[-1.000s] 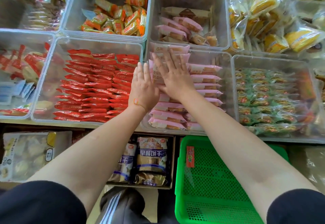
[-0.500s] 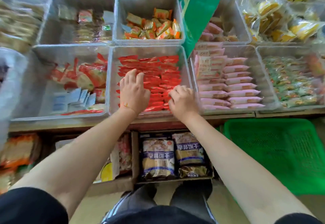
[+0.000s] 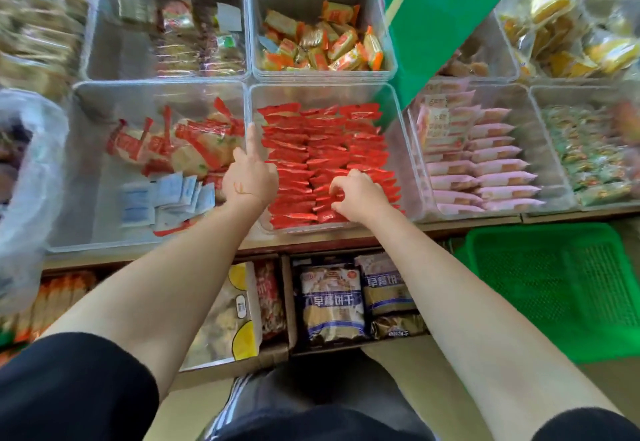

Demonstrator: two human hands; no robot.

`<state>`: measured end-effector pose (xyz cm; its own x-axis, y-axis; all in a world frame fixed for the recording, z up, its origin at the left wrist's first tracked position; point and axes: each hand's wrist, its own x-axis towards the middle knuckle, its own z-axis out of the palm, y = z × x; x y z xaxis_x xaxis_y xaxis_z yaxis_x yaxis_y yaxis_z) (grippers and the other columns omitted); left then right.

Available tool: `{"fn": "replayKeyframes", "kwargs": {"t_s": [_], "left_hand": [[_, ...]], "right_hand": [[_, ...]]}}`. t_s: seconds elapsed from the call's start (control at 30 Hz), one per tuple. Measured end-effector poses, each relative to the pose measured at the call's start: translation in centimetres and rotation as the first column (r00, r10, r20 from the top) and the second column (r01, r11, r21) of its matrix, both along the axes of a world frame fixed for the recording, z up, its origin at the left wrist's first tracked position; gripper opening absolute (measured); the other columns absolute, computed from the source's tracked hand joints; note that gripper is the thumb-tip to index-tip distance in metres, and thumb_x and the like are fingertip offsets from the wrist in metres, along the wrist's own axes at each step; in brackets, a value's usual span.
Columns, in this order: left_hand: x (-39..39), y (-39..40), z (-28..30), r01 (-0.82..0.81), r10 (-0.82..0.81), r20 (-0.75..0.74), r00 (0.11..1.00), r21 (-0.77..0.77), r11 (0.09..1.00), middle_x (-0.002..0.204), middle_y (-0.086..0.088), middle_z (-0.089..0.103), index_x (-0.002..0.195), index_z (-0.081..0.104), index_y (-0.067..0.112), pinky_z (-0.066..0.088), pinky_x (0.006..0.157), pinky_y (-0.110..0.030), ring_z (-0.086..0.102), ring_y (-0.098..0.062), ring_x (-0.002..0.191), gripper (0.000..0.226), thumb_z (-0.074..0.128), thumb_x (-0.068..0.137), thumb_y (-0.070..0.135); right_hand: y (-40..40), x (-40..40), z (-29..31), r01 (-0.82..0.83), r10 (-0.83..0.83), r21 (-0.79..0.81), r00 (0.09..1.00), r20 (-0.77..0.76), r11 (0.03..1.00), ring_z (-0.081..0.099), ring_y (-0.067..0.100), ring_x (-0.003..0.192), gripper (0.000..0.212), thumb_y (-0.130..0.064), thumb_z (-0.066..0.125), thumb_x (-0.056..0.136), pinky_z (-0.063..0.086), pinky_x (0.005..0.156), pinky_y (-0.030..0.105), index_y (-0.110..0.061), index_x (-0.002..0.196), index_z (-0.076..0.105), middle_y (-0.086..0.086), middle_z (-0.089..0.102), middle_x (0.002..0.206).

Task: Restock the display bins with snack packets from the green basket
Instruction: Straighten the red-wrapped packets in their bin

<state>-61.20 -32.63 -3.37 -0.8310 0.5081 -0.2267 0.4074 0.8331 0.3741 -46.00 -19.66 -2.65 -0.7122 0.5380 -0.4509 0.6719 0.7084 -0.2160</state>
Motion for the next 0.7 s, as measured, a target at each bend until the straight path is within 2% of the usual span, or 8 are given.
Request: {"fn": "replayKeyframes", "kwargs": {"t_s": [0.07,0.13,0.2,0.33,0.4,0.5,0.6,0.7], "left_hand": [[-0.5,0.6,-0.1,-0.002,0.002,-0.015,1.0,-0.042,0.999,0.121,-0.021,0.05,0.156,-0.005,0.031,0.039,0.063,-0.041,0.059,-0.038,0.086,0.073,0.038,0.098,0.03],[-0.7,0.9,-0.2,-0.026,0.024,-0.04,0.999,-0.068,0.997,0.114,-0.02,0.052,0.157,-0.004,0.032,0.039,0.063,-0.04,0.058,-0.038,0.08,0.073,0.039,0.097,0.032],[-0.6,1.2,-0.4,-0.036,0.032,-0.059,0.998,-0.063,0.997,0.104,-0.019,0.052,0.157,-0.002,0.032,0.038,0.061,-0.038,0.054,-0.035,0.072,0.074,0.039,0.096,0.03],[-0.8,1.3,-0.7,-0.045,0.041,-0.074,0.996,-0.059,0.997,0.094,-0.015,0.047,0.157,-0.002,0.033,0.039,0.057,-0.036,0.05,-0.032,0.063,0.075,0.039,0.094,0.03],[-0.8,1.3,-0.8,-0.053,0.047,-0.082,0.996,-0.069,0.996,0.091,-0.012,0.043,0.156,-0.002,0.034,0.038,0.055,-0.035,0.049,-0.03,0.061,0.075,0.039,0.094,0.03],[-0.7,1.4,-0.7,-0.054,0.045,-0.097,0.994,-0.087,0.995,0.089,-0.011,0.043,0.157,-0.001,0.034,0.036,0.053,-0.034,0.048,-0.029,0.059,0.076,0.04,0.093,0.029],[-0.9,1.7,-0.4,-0.041,0.028,-0.108,0.994,-0.117,0.992,0.092,-0.011,0.044,0.156,0.0,0.03,0.037,0.053,-0.034,0.047,-0.029,0.061,0.077,0.044,0.093,0.032],[-1.7,2.7,-0.1,-0.026,0.012,-0.114,0.993,-0.126,0.992,0.104,-0.015,0.046,0.154,0.008,0.021,0.038,0.055,-0.036,0.046,-0.03,0.063,0.076,0.048,0.09,0.032]], "right_hand": [[1.1,-0.5,-0.2,0.02,-0.017,0.031,0.996,-0.086,0.999,0.055,0.028,0.116,0.019,-0.038,0.061,0.093,0.04,0.099,0.041,-0.024,0.104,0.068,0.005,0.062,0.117],[2.3,-1.1,-0.2,0.093,-0.07,0.093,0.973,-0.22,0.991,0.057,0.028,0.108,0.019,-0.034,0.058,0.094,0.041,0.093,0.039,-0.018,0.096,0.068,0.005,0.064,0.106],[4.0,-1.3,-0.3,0.158,-0.099,0.185,0.951,-0.294,0.97,0.053,0.029,0.108,0.018,-0.026,0.057,0.093,0.042,0.091,0.039,-0.014,0.105,0.064,0.007,0.059,0.11],[6.6,-2.0,-1.5,0.191,-0.162,0.196,0.975,-0.153,0.962,0.042,0.029,0.126,0.044,-0.02,0.051,0.097,0.039,0.102,0.042,-0.014,0.14,0.045,0.011,0.046,0.139],[7.2,-2.8,-2.3,0.202,-0.172,0.205,0.973,-0.155,0.958,0.043,0.03,0.125,0.04,-0.022,0.043,0.1,0.038,0.103,0.043,-0.012,0.139,0.047,0.012,0.047,0.139],[8.2,-4.1,-2.3,0.167,-0.11,0.266,0.97,-0.215,0.949,0.052,0.032,0.115,0.036,-0.022,0.033,0.103,0.039,0.096,0.043,-0.008,0.121,0.061,0.014,0.06,0.124],[9.8,-4.5,-1.8,0.093,-0.043,0.319,0.986,-0.161,0.943,0.051,0.032,0.115,0.028,-0.008,0.047,0.095,0.04,0.096,0.042,-0.01,0.122,0.055,0.013,0.057,0.124],[10.2,-4.5,-1.6,0.047,-0.033,0.262,0.998,-0.059,0.964,0.045,0.032,0.122,0.05,-0.001,0.058,0.086,0.04,0.101,0.044,-0.009,0.132,0.043,0.015,0.046,0.132]]}}
